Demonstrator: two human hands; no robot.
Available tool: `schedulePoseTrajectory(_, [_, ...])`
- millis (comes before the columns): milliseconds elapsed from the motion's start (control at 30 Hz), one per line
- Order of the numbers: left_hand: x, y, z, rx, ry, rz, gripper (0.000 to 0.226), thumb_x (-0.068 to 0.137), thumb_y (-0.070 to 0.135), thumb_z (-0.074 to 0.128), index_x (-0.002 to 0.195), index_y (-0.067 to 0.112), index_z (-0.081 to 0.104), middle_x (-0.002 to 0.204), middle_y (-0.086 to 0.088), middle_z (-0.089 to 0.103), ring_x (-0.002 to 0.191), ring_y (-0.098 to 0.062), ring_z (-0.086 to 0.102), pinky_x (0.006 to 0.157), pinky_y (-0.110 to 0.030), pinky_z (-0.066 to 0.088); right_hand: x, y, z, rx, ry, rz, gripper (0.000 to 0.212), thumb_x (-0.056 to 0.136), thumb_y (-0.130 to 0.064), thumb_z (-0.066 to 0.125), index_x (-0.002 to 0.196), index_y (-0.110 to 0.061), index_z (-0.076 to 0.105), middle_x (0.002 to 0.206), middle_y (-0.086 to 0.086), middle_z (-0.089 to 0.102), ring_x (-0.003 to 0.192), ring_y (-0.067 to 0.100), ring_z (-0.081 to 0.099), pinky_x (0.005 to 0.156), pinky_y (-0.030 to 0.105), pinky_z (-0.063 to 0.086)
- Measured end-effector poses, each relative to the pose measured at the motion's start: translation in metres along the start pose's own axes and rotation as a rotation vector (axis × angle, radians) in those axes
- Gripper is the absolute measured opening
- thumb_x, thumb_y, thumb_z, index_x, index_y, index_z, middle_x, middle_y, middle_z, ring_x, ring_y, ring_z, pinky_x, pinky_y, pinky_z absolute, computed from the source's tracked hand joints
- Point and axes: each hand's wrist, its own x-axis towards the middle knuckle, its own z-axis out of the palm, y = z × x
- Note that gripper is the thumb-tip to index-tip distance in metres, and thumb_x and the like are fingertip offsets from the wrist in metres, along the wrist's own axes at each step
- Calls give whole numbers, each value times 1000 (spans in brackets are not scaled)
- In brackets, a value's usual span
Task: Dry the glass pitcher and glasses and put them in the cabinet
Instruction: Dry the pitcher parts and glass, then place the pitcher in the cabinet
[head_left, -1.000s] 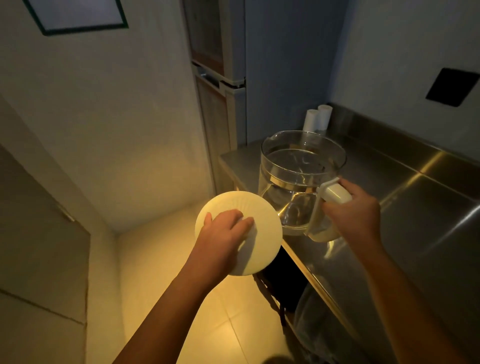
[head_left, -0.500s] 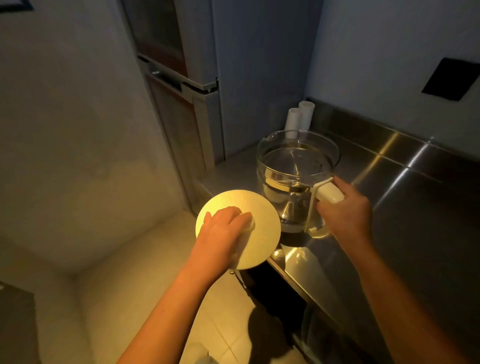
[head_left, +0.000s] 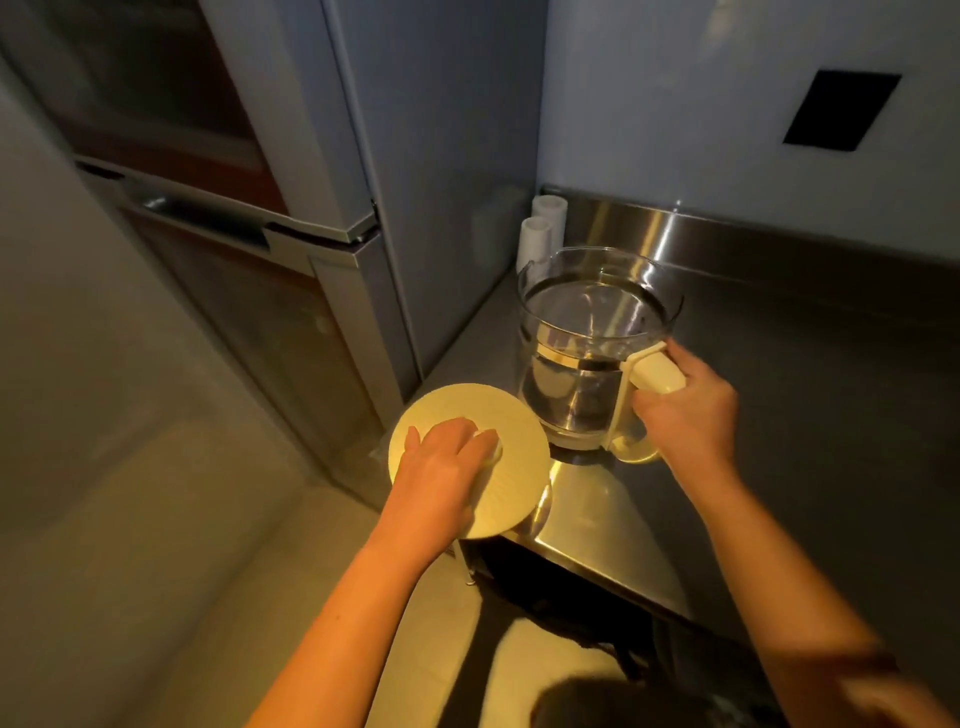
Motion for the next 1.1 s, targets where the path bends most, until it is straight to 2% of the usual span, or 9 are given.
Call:
schedulePoseTrajectory(67, [14, -10, 6, -25, -35, 24, 65, 73, 11, 70, 132, 20, 45, 132, -4, 44, 122, -24, 38, 105, -46, 28, 8, -2, 7, -4, 12, 19, 65, 79, -13, 70, 137, -21, 42, 130, 8, 51, 112, 27, 51, 84, 37, 49])
schedulePoseTrajectory(200, [47, -30, 24, -92, 5, 90, 53, 72, 2, 69, 121, 17, 56, 118, -7, 54, 108, -29, 50, 90, -46, 38, 29, -2, 24, -10, 56, 34, 64, 80, -14, 69, 138, -21, 41, 130, 11, 50, 113, 28, 50, 81, 34, 48])
schedulePoseTrajectory(333, [73, -44, 37, -130, -33, 90, 51, 81, 2, 59, 129, 18, 50, 127, -5, 48, 116, -25, 43, 98, -45, 35, 52, 2, 36, 12, 103, 69, 64, 79, -16, 70, 137, -20, 43, 126, 12, 54, 108, 27, 52, 82, 38, 49])
schedulePoseTrajectory(500, [99, -63, 52, -126, -31, 157, 48, 71, -3, 68, 117, 10, 59, 111, -13, 59, 99, -34, 57, 79, -47, 45, 72, 5, 51, 45, 147, 87, 63, 80, -13, 70, 137, -18, 43, 125, 12, 54, 99, 19, 50, 82, 34, 46])
schedulePoseTrajectory(700, [107, -74, 69, -178, -74, 218, 51, 67, -7, 72, 114, 11, 61, 107, -12, 61, 96, -34, 60, 77, -54, 50, 80, 4, 68, 72, 140, 105, 63, 80, -11, 69, 137, -18, 44, 123, 8, 55, 94, 12, 47, 79, 24, 42])
schedulePoseTrajectory(833, [110, -85, 69, -166, -82, 258, 56, 62, -6, 76, 113, 11, 61, 106, -12, 63, 95, -33, 62, 75, -54, 52, 82, -1, 80, 103, 132, 96, 63, 80, -11, 70, 137, -19, 43, 112, -1, 53, 95, 11, 48, 80, 23, 42])
schedulePoseTrajectory(933, [107, -90, 71, -154, -83, 321, 57, 61, -3, 74, 114, 13, 59, 106, -11, 62, 97, -31, 61, 77, -53, 51, 82, -6, 90, 101, 139, 77, 62, 80, -13, 69, 136, -20, 44, 113, -2, 54, 95, 9, 49, 80, 21, 40])
schedulePoseTrajectory(1000, [105, -89, 71, -181, -137, 322, 51, 71, 2, 66, 118, 17, 55, 115, -7, 58, 107, -28, 55, 90, -53, 44, 80, -11, 98, 106, 135, 81, 62, 81, -13, 68, 137, -21, 44, 119, 1, 56, 96, 9, 49, 80, 20, 40])
schedulePoseTrajectory(1100, [105, -80, 67, -485, -285, 15, 28, 95, 25, 46, 123, 26, 52, 135, 3, 45, 132, -24, 28, 112, -46, 17, 75, -18, 108, 115, 131, 76, 62, 81, -13, 68, 137, -20, 43, 119, 0, 55, 99, 9, 50, 80, 19, 41])
